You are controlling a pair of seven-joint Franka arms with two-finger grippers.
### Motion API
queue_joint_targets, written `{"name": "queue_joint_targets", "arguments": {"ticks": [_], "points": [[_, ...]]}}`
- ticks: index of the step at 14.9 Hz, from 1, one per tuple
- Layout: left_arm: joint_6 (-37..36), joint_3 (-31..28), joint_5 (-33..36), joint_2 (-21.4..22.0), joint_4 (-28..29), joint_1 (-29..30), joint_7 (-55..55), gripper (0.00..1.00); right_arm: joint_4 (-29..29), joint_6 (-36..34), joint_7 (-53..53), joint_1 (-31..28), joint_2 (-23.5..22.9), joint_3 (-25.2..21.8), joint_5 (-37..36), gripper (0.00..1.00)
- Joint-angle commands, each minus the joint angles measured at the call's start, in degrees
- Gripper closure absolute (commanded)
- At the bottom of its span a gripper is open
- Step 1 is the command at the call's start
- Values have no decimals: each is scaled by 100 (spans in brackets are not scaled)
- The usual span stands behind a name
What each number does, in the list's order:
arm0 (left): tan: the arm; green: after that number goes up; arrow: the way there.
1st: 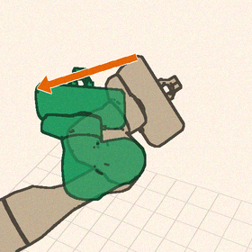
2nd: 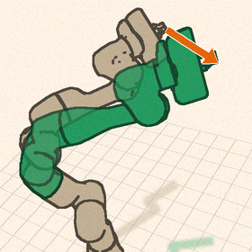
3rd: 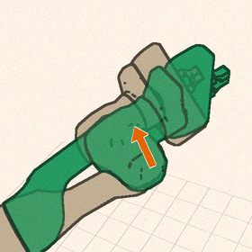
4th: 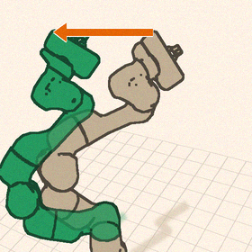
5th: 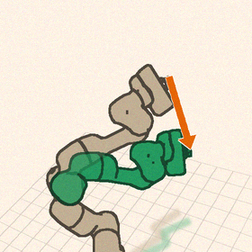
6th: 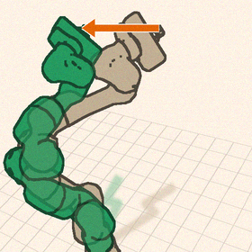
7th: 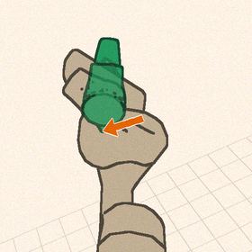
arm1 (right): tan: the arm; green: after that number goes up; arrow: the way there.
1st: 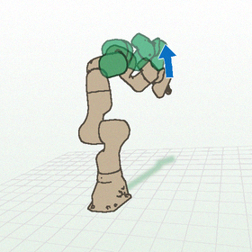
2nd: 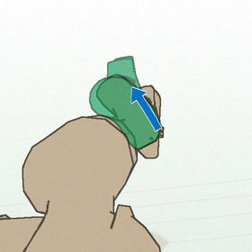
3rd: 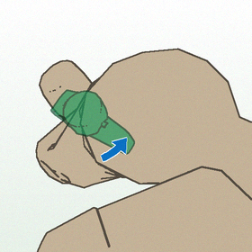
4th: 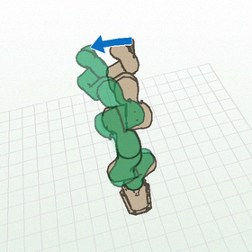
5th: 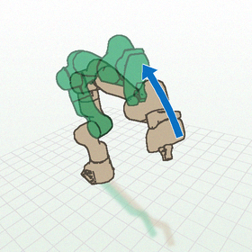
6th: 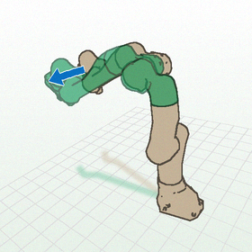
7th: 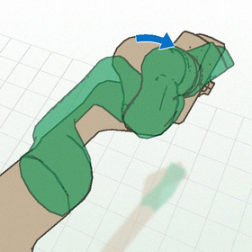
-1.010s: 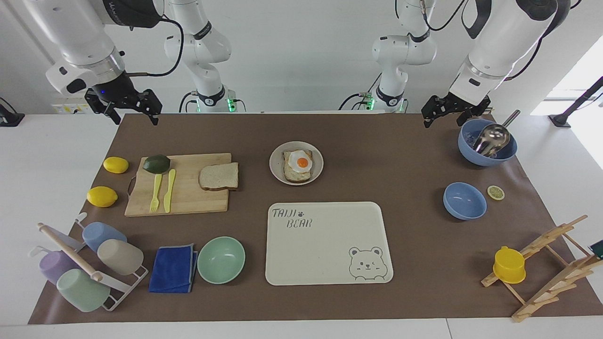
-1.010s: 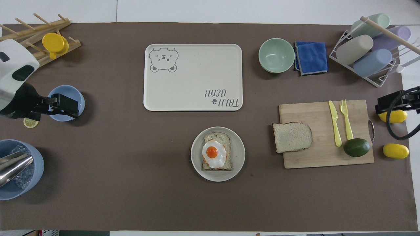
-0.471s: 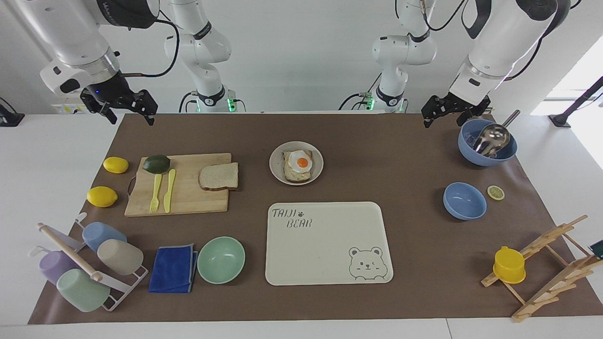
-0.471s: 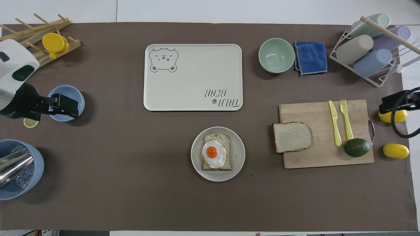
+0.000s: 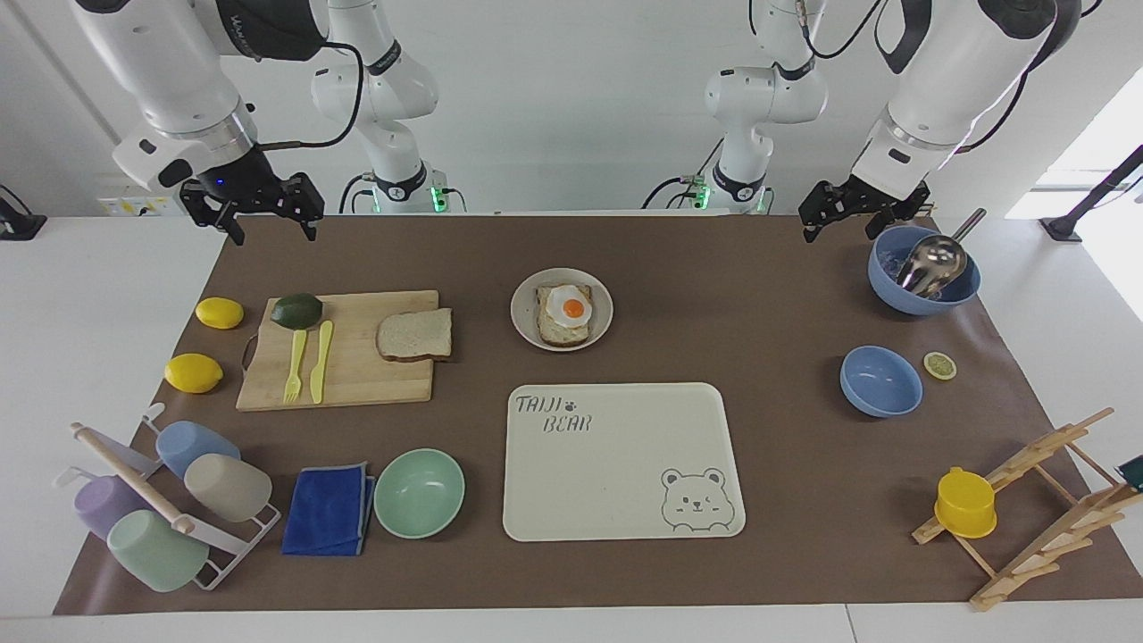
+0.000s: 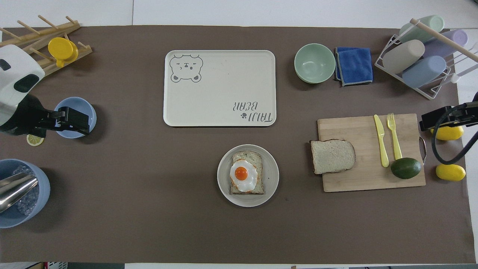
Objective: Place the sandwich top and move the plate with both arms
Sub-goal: 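Reach the right gripper to the bread slice and grasp it, then lift the bread slice with the right gripper over the egg plate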
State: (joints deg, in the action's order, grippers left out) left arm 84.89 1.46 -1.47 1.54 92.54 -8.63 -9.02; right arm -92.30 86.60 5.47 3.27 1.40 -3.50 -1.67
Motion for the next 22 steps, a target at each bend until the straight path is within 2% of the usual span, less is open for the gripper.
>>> {"name": "queue_joint_targets", "arguments": {"ticks": [1, 4, 6, 8, 10, 11, 14, 18, 22], "points": [[-78, 12, -46, 110, 54, 45, 49, 0, -375, 558, 130, 189, 150, 59, 299, 0], [-78, 12, -46, 110, 54, 45, 49, 0, -867, 981, -912, 1147, 28, 86, -490, 0], [-78, 12, -46, 110, 54, 45, 49, 0, -912, 1087, -1599, 1692, -481, 86, -589, 0], [-78, 12, -46, 110, 54, 45, 49, 0, -1052, 1489, -2205, 1895, -912, 86, -720, 0], [-78, 12, -46, 110, 54, 45, 49, 0, -1787, 2444, -2549, 2098, -1028, 86, -878, 0], [-78, 12, -46, 110, 54, 45, 49, 0, -1974, 2693, -2716, 2203, -1115, 86, -1061, 0], [-78, 12, -46, 110, 54, 45, 49, 0, -2029, 2652, -3453, 2625, -1589, 86, -1922, 0], [-78, 12, -46, 110, 54, 54, 49, 0, -2266, 2635, -3509, 2556, -1827, 86, -2169, 0], [-78, 12, -46, 110, 54, 45, 49, 0, -2284, 2379, -3202, 2608, -1863, 86, -2302, 0]]}}
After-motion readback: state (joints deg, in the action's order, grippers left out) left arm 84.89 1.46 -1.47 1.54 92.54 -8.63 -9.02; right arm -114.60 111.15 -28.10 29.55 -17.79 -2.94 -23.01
